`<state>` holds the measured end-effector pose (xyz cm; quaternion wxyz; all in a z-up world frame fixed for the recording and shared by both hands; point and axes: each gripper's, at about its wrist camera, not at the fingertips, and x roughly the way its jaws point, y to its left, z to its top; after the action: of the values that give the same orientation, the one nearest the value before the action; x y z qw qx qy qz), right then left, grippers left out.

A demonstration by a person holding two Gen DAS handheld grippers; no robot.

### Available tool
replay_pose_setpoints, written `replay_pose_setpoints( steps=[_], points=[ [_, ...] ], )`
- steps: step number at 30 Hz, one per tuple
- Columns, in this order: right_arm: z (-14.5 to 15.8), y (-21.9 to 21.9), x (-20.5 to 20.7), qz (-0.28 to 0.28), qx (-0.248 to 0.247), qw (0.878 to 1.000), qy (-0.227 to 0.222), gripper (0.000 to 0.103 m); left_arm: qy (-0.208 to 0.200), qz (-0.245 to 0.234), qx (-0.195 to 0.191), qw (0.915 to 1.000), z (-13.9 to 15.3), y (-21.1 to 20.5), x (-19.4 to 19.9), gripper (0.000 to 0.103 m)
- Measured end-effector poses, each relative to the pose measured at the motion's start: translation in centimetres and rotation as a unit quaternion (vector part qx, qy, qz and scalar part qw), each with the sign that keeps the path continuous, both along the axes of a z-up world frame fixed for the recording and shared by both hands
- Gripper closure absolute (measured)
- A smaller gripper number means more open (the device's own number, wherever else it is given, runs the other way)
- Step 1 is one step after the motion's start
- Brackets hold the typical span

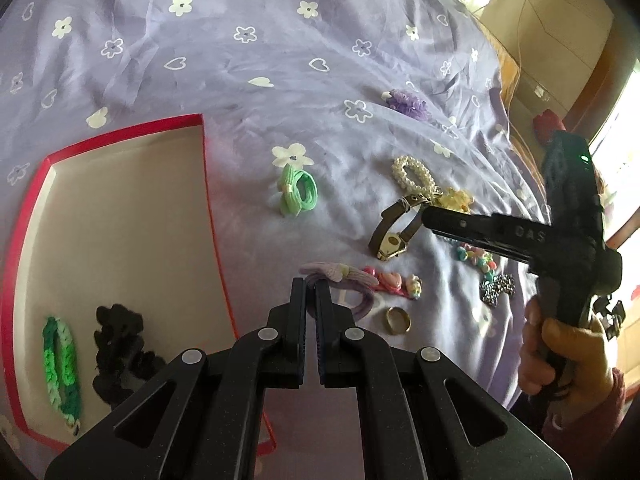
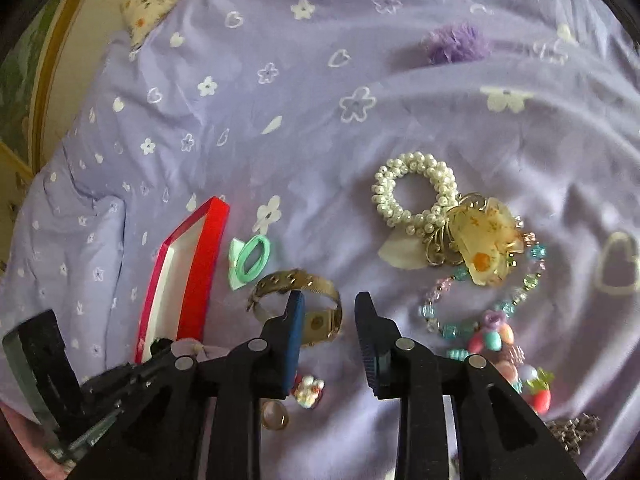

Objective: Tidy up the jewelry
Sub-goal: 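Grasp the gold watch with the right tool while left tool holds hair tie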

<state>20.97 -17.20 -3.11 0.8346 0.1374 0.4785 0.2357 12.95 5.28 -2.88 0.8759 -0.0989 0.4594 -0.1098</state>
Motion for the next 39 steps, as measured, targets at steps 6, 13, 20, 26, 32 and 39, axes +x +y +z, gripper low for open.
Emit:
replay_pose_setpoints(
  steps=[6,13,20,26,32,39],
  points=[
    [0.9,3.5,-3.1,0.06,-0.043,0.996,-0.054,0.074,0.006,0.003,-0.007,1.0,-0.4,0.2,-0.5,0.1],
    [-1.2,7.2,-2.0,0.062,-0.106,0.989,-0.078,0.083,0.004,0.004,-0.009,0.9999,-0.2,0.6,-1.2,0.1],
    [0.3,5.2,-1.4,0.059,-0.014,0.998,-0.027,0.101,0.0,0.014,-0.009,0.9999,0.0,1.8,-1.5,0.1],
    [0.7,8.3,-1.4,0.139,-0.084,0.987,0.01,0.101,-0.006,0.024,-0.02,0.9995,0.6,2.6,-2.0,0.1],
    [-0.3,10.4,-1.9,0.14,-0.107,0.984,-0.017,0.093,-0.008,0.026,-0.022,0.9994,0.8,3.1,-3.2,0.1],
    [-0.3,10.6,-3.0,0.147,-0.126,0.98,-0.048,0.083,-0.004,0.036,-0.027,0.999,0.5,4.1,-3.4,0.1]
  ],
)
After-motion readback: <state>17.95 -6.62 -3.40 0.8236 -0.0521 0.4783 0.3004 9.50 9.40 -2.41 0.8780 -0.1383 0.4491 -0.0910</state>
